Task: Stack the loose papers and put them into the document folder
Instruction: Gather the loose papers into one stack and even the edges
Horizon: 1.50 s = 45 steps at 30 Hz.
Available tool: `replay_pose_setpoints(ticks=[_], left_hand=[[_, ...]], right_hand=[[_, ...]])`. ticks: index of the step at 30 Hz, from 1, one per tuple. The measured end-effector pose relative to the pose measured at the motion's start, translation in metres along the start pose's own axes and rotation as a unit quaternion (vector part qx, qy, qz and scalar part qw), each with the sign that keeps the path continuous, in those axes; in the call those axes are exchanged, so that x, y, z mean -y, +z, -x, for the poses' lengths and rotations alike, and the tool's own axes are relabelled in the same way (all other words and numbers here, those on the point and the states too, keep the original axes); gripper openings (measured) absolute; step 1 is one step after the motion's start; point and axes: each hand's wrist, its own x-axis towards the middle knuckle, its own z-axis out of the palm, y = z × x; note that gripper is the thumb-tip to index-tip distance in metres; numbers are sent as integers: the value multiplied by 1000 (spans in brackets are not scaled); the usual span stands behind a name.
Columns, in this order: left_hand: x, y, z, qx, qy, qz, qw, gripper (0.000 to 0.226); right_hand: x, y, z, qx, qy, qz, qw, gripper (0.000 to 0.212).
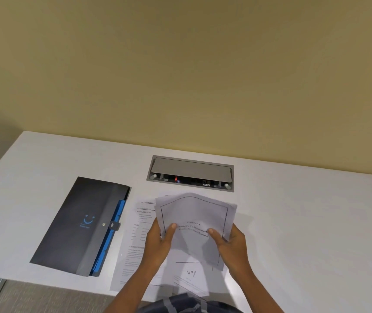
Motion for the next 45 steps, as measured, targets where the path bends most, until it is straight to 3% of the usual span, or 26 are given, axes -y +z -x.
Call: replay_pose_setpoints(ticks=[6,9,11,12,14,15,16,19,21,24,27,29,31,33,36,38,40,41,45], left_hand=[[28,-38,-3,20,-46,33,998,64],[46,-52,0,-3,-76,44,996,47],[56,-60,3,-38,-98,48,993,37],[61,-63,5,-58,-112,50,991,35],[73,-71,8,-101,-142,63,983,36],[80,-75,10,-121,-157,73,977,36],[89,-80,10,-139,-168,84,972,38],[117,-94,13,-166,-181,122,962,38],[134,-102,15,-165,-184,137,959,35],[160,-107,12,-180,-189,170,950,54],[164,-109,10,-186,-192,189,945,58],[155,-108,11,-187,-194,196,943,47],[147,-107,11,-197,-190,184,944,31],[138,-106,10,-206,-185,170,946,28],[123,-104,9,-207,-162,175,949,34],[117,-104,8,-203,-148,175,952,37],[110,-104,6,-197,-140,178,954,39],[105,-104,6,-193,-137,180,955,37],[90,-107,5,-158,-131,184,961,28]], right_hand=[[-11,17,-3,85,35,24,995,41],[-5,35,-9,149,38,56,987,21],[-1,44,-25,148,35,100,983,46],[2,48,-36,132,35,122,983,49],[7,55,-62,97,-2,195,976,27],[9,56,-75,88,-30,258,962,21],[12,58,-87,91,-54,322,941,35],[15,60,-120,142,-79,481,861,96],[11,60,-132,172,-77,581,792,121],[0,62,-133,197,-79,655,725,129],[-8,65,-128,183,-97,668,715,121],[-11,66,-124,181,-124,674,706,114],[-14,69,-117,179,-142,650,725,109],[-16,73,-109,148,-135,597,777,105],[-21,75,-97,83,-61,489,866,94],[-23,74,-93,53,8,396,917,70],[-24,68,-92,24,31,352,935,42],[-25,64,-91,8,39,337,941,39],[-28,31,-88,-60,46,289,954,48]])
